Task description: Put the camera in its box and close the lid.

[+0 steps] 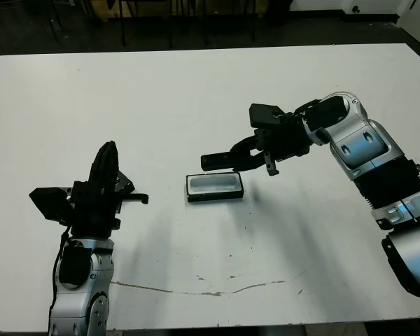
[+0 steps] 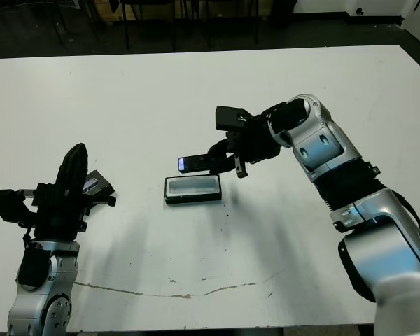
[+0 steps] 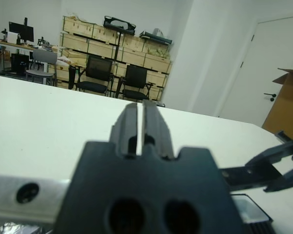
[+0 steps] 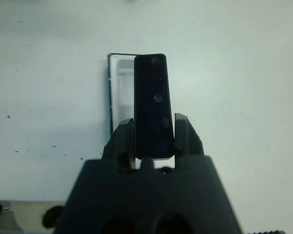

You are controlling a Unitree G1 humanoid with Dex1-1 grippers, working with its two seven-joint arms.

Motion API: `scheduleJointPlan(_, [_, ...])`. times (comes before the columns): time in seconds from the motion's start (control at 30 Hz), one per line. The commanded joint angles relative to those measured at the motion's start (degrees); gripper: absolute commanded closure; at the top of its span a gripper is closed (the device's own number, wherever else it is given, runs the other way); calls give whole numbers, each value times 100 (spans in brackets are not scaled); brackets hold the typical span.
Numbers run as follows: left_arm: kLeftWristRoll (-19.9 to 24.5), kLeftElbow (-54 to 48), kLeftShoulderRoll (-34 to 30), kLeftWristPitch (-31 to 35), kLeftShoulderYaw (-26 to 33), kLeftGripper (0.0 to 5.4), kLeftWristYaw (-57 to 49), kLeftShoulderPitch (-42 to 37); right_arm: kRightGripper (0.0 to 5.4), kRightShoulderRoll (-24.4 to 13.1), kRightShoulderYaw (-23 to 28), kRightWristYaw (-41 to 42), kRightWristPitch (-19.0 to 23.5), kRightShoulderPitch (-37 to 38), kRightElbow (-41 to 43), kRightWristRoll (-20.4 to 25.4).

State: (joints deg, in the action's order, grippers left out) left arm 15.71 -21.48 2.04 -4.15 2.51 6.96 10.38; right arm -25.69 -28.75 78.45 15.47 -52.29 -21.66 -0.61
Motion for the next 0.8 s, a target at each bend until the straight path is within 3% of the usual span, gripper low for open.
scheduleJointPlan(0.03, [-45, 75, -23, 21, -1, 540, -18, 60, 478, 14, -73, 57, -115, 15, 128, -129])
scheduleJointPlan(0.8, [-81, 67, 22, -26, -43, 540, -67, 101, 478, 237, -227, 100, -88, 137, 8, -463])
